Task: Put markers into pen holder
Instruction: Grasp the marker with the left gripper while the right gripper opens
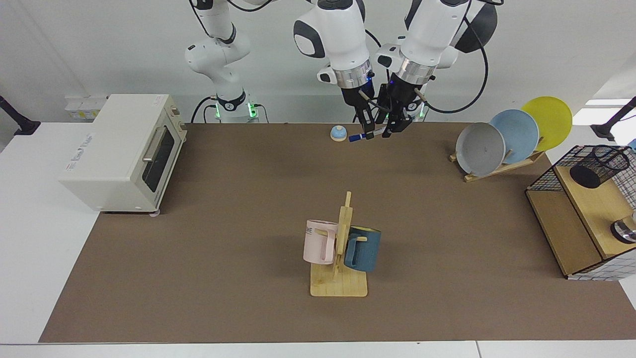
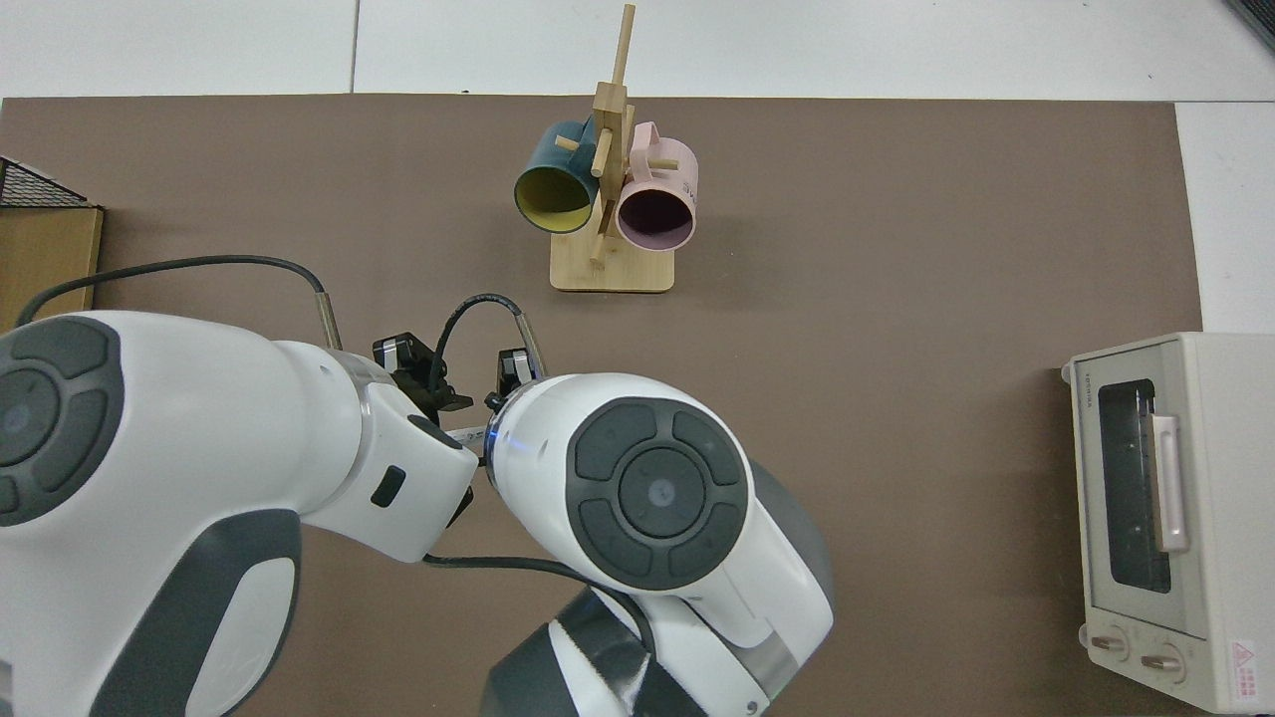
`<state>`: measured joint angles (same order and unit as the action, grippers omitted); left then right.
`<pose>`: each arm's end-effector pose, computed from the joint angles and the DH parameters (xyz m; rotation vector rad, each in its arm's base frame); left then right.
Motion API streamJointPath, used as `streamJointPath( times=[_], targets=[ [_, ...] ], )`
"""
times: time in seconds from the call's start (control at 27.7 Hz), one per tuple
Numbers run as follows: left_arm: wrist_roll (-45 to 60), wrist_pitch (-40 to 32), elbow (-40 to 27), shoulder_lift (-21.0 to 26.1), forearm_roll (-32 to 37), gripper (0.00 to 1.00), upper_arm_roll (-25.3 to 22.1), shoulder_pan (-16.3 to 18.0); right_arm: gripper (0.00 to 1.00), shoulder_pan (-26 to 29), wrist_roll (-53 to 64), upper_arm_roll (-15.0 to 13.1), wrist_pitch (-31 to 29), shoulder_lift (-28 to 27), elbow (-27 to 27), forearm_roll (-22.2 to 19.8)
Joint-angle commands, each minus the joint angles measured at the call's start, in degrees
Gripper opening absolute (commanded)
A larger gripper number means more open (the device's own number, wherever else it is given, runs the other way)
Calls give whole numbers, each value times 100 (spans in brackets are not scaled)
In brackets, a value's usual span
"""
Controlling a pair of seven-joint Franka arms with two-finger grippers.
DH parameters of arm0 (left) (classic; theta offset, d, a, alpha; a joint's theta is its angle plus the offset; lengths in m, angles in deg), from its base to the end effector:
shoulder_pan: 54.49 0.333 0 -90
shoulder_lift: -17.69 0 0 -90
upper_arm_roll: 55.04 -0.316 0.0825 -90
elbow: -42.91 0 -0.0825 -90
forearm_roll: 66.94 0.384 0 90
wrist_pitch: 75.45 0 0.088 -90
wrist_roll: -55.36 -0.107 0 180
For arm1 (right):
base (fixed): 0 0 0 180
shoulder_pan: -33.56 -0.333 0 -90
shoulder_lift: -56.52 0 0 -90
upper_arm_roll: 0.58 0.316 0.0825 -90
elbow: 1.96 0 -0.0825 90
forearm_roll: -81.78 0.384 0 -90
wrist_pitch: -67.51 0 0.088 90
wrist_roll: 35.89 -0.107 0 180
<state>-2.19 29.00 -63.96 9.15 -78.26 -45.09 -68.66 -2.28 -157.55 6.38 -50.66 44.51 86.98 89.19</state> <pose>0.4715 -0.2347 0.5867 2.3105 -1.9177 0.2241 0.4807 0.4443 0.5583 -2.1320 1.8448 0.1493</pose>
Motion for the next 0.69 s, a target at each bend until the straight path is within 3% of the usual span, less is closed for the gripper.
streamJointPath(
  times=[0.0, 0.65],
  targets=[
    [-55, 102, -167, -122, 104, 51, -63, -103, 0, -2, 178, 7, 171, -38, -87, 6],
    [-28, 23, -167, -122, 104, 50, -28, -95, 0, 59, 187, -2, 171, 6, -123, 164]
  ],
)
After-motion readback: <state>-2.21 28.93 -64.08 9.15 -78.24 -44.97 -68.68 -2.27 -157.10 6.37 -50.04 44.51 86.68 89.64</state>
